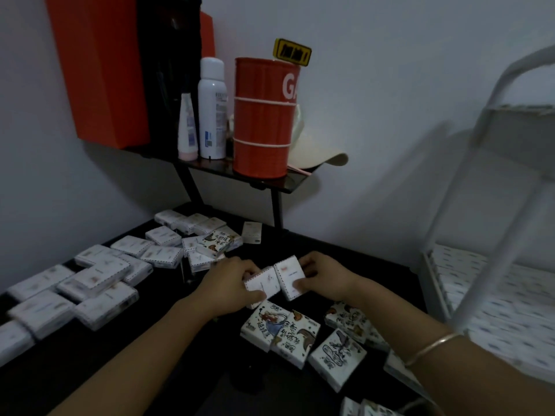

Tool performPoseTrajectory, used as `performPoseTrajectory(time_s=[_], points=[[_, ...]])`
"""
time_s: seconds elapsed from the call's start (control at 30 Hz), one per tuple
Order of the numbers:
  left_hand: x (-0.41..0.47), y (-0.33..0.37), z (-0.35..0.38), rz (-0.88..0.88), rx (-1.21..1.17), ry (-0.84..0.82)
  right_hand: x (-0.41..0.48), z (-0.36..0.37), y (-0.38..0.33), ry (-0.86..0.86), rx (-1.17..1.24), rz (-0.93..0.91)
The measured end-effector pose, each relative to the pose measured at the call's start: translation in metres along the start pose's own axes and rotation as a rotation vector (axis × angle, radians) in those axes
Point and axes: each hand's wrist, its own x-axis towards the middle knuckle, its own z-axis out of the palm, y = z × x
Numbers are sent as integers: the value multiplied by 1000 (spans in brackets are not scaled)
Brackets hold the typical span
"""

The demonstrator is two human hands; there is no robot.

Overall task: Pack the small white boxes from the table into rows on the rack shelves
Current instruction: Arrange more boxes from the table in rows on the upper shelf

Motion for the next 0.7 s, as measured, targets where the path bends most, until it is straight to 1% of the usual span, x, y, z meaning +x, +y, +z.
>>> performPoseTrajectory(time_s=[0.03, 0.1, 0.23, 0.3, 0.4, 0.53, 0.63, 0.7], points=[[-3, 4, 0, 1, -10, 12, -6, 0, -2, 19, 33, -3], [-9, 11, -5, 11, -76, 42, -18, -5, -7, 43, 9, -66], [-23, 34, -30, 24, -359, 75, -61, -30, -25, 74, -78, -240], [-31, 54, -45, 22, -520, 31, -89, -46, -32, 118, -51, -281], [-40, 92, -64, 79, -675, -66, -135, -70, -38, 267, -50, -319], [-48, 158, -88, 193, -707, -190, -198, -107, -37, 479, -71, -313], [-50, 214, -102, 288, -672, -239, -246, -138, -31, 563, -27, -292], [-50, 253, -110, 376, -611, -231, -277, -159, -25, 602, -16, -278]])
